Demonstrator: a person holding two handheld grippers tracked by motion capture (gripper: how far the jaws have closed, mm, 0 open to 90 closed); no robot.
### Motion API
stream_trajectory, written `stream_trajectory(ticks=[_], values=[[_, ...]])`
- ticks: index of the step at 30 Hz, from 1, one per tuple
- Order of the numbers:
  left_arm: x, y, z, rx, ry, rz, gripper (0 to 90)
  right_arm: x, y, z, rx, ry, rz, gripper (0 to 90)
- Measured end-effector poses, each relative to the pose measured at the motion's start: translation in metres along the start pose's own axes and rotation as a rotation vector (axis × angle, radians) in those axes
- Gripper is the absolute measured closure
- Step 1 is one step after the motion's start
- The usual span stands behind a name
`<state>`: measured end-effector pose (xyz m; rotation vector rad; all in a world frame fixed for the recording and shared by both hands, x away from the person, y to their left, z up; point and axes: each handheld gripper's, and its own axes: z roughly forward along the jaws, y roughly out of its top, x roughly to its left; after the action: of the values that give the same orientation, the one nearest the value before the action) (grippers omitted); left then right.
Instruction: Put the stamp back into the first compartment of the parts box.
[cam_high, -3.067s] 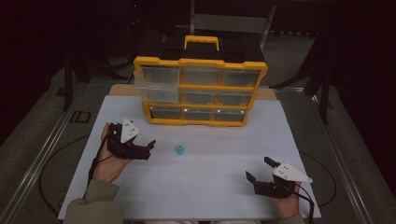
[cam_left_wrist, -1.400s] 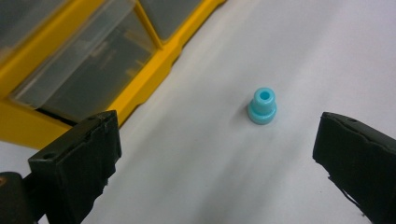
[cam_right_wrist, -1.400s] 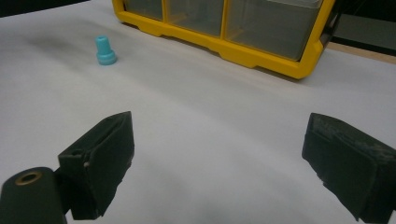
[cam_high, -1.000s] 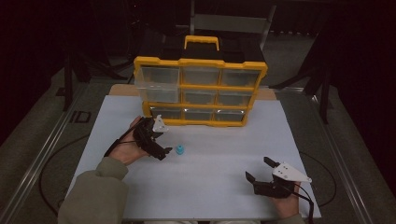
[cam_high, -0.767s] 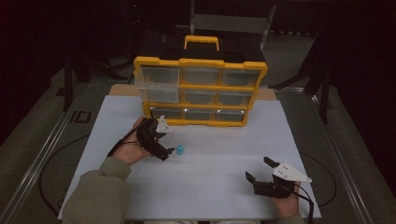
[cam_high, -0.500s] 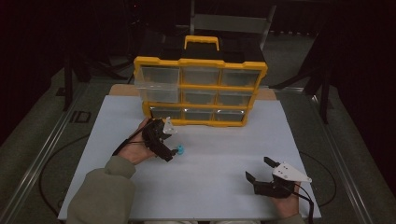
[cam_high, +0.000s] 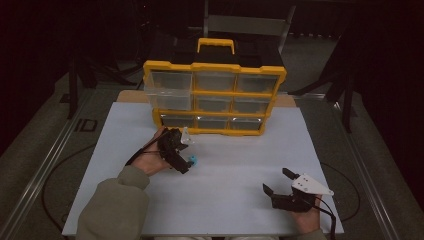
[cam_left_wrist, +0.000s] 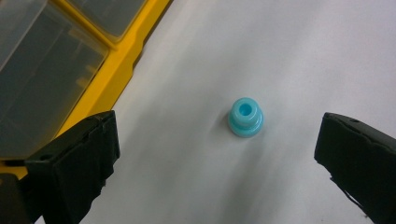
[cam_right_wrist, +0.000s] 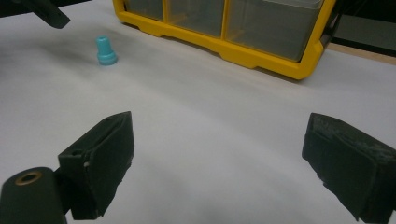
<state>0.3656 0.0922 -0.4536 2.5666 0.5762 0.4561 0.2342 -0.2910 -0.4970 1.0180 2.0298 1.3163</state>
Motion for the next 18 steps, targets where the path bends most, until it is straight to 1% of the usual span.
stream_trajectory(ticks=[9,12,18], values=[[-0.003,0.007,0.009,0.019,-0.020,0.016,2.0,0.000,0.000,0.000,0.000,0.003,0.000,9.0],[-0.004,0.009,0.012,0.035,-0.025,0.024,2.5,0.000,0.000,0.000,0.000,0.003,0.000,9.0],[-0.004,0.011,0.018,0.061,-0.040,0.020,5.3,-0.001,0.000,0.000,0.001,0.002,0.002,9.0]])
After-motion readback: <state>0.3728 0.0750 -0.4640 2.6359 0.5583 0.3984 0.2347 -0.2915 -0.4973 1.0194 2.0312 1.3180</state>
